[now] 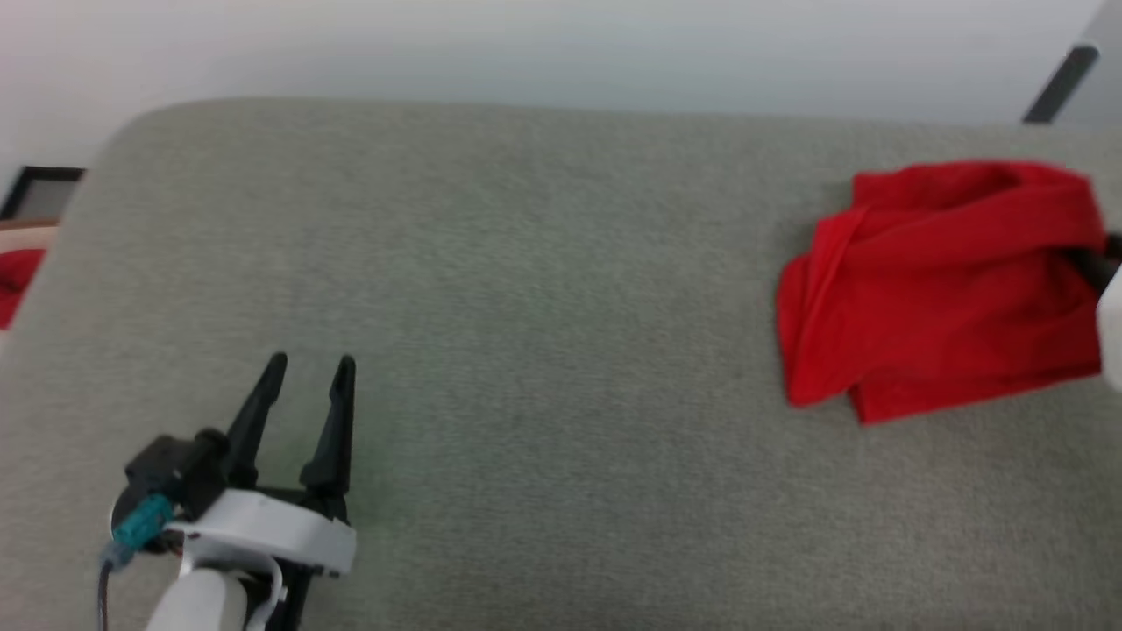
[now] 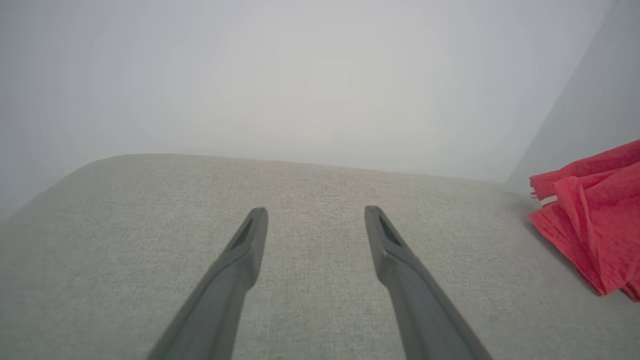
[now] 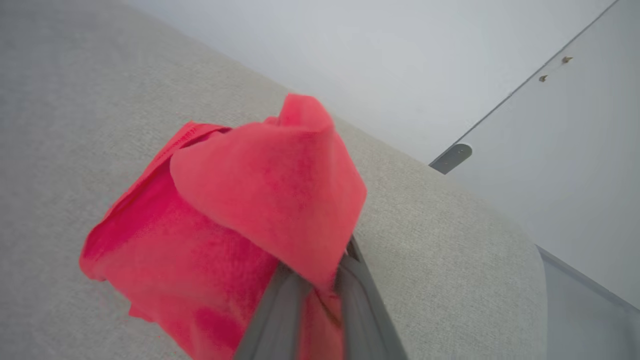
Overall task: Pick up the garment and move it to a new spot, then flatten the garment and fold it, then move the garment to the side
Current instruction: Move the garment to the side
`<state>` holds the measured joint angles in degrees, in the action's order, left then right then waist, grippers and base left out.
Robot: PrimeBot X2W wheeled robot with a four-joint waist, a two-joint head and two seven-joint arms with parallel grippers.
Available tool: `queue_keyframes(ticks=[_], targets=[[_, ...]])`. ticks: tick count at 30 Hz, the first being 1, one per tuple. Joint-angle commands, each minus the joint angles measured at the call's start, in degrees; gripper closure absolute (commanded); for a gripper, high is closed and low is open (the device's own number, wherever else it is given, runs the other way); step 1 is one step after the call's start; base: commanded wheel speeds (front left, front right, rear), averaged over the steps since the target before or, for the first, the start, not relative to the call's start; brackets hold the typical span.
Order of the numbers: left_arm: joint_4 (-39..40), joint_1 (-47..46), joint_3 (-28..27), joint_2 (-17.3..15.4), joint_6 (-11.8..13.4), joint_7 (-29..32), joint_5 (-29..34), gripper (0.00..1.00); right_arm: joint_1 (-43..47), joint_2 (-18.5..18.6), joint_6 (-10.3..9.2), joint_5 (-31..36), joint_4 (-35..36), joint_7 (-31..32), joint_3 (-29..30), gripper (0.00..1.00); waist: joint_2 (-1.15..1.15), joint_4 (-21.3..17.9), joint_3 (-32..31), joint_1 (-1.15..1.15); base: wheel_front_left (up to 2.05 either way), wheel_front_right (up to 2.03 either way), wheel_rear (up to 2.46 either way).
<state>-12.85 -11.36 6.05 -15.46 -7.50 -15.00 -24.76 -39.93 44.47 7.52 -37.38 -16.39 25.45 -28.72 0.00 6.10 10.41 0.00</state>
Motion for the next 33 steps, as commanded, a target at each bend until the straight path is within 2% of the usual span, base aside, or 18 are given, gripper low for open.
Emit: queue_keyframes(ticks=[1, 8, 17, 28, 33], targets=[[0.27, -0.81, 0.02, -0.32, 0.03, -0.17, 0.12, 0.00, -1.23, 0.39, -0.07, -0.06, -0.24, -0.64, -0.57, 1.00, 0.00, -3.10, 3.15, 0.00, 0.00, 0.00, 0.00], [0.67, -4.52, 1.43, -1.59, 0.03, -0.17, 0.16, 0.00, -8.38, 3.91, -0.07, 0.19, -5.43, -5.10, -5.26, 1.00, 0.00, -5.99, 6.81, 0.00, 0.00, 0.00, 0.00], [1.69, -7.86, 2.77, -2.59, 0.03, -0.18, 0.39, 0.00, -15.56, 7.71, -0.07, 1.98, -11.25, -8.97, -9.94, 1.00, 0.00, -7.65, 11.27, 0.00, 0.00, 0.00, 0.00], [2.85, -10.03, 3.47, -3.34, 0.03, -0.17, 0.16, 0.00, -23.34, 13.85, -0.07, 10.44, -14.82, -11.31, -16.89, 1.00, 0.00, -7.97, 16.17, 0.00, 0.00, 0.00, 0.00], [3.14, -11.04, 4.01, -3.12, 0.03, -0.18, 0.11, 0.00, -25.65, 15.39, -0.07, 13.75, -17.50, -10.63, -18.90, 1.00, 0.00, -7.33, 17.80, 0.00, 0.00, 0.00, 0.00]])
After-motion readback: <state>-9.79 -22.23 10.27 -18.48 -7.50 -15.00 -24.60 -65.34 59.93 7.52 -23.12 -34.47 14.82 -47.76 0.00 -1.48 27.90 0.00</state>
